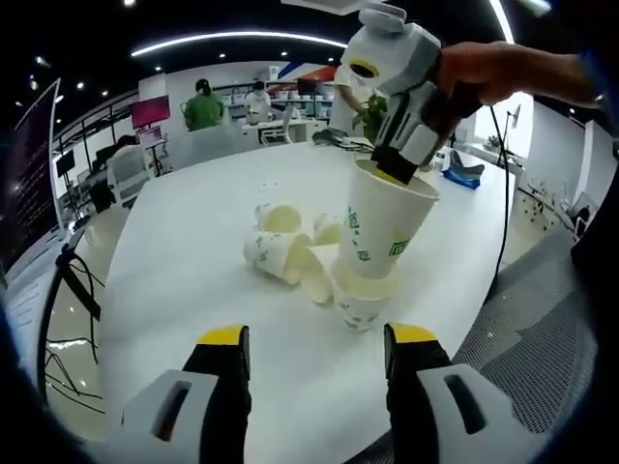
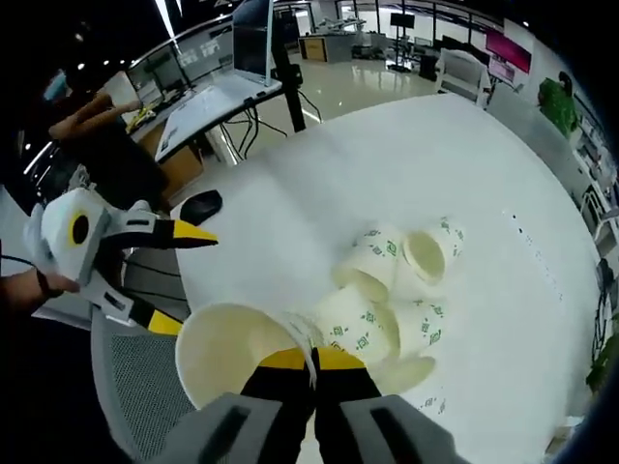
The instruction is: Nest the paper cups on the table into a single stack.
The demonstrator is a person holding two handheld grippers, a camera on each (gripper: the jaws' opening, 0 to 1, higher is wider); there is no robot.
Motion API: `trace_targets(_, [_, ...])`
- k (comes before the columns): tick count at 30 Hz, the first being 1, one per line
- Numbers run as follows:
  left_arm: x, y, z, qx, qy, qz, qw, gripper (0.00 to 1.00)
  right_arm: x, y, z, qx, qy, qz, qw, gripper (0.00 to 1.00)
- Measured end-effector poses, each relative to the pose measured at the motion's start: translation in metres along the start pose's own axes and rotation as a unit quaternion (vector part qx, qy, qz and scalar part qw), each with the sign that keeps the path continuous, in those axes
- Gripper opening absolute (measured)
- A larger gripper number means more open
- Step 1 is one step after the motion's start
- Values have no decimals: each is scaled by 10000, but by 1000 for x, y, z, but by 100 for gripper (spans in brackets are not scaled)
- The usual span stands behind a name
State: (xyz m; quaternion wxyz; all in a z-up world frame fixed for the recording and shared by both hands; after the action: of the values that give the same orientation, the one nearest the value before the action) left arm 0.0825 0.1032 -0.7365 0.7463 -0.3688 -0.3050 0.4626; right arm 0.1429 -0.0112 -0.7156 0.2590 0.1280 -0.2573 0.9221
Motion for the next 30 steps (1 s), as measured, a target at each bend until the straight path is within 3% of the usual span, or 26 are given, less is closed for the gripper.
trace_targets(30, [5, 3, 0, 56, -35, 47, 10000, 53, -2, 11, -20, 332, -2, -12, 9994, 0])
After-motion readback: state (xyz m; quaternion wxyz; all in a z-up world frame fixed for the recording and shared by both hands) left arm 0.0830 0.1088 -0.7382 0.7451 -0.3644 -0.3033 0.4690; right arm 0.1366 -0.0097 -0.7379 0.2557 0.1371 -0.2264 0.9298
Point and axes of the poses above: the point that each gripper's makers call its tool centre point, and the gripper's own axes: z roughly backward along the fingers, x roughly to its left, y roughly out of its underside, the point moved 2 cm from there along z, roughly backward along the fingers, and after that the axes turned 14 degrees about -y, right-handed, at the moved point
